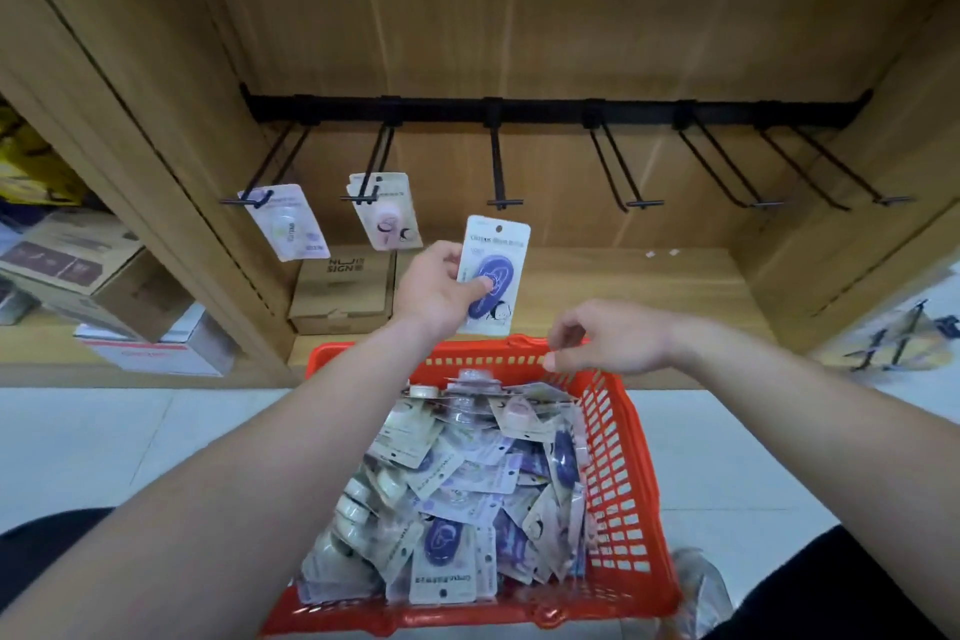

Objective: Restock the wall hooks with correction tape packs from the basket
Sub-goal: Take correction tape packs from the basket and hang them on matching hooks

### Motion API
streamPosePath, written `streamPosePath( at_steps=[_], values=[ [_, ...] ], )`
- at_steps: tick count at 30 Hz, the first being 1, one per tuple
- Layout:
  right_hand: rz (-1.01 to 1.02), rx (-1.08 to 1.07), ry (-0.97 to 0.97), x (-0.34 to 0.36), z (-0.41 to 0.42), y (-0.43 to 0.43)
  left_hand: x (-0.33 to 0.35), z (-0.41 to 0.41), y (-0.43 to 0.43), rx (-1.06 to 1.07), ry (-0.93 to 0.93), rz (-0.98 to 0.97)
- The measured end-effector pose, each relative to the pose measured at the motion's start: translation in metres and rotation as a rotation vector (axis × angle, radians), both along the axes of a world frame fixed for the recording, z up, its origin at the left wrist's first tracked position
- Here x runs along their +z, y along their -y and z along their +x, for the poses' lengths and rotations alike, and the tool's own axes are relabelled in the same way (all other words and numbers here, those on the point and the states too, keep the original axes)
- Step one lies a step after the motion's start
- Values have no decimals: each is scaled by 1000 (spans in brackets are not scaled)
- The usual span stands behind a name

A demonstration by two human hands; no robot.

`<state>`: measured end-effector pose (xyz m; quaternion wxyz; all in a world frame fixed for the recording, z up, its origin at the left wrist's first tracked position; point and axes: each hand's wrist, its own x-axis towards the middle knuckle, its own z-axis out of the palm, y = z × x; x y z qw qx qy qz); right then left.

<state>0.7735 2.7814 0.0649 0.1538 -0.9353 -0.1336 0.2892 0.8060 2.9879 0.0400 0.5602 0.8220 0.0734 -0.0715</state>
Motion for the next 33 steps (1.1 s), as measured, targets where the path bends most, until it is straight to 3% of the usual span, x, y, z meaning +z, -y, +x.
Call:
streamPosePath(
  at_steps=[5,17,28,33],
  values=[
    [2,-54,124,-2,24,16,-5,23,16,89,35,-54],
    [-68,-4,7,-22,36,23,-22,26,13,102,76,-112],
    [-139,-36,37,-55,30,2,-24,51,3,86,72,82],
    [-61,-153,-75,-113,6,-13,-67,2,-25,-49,-115,266]
  ],
)
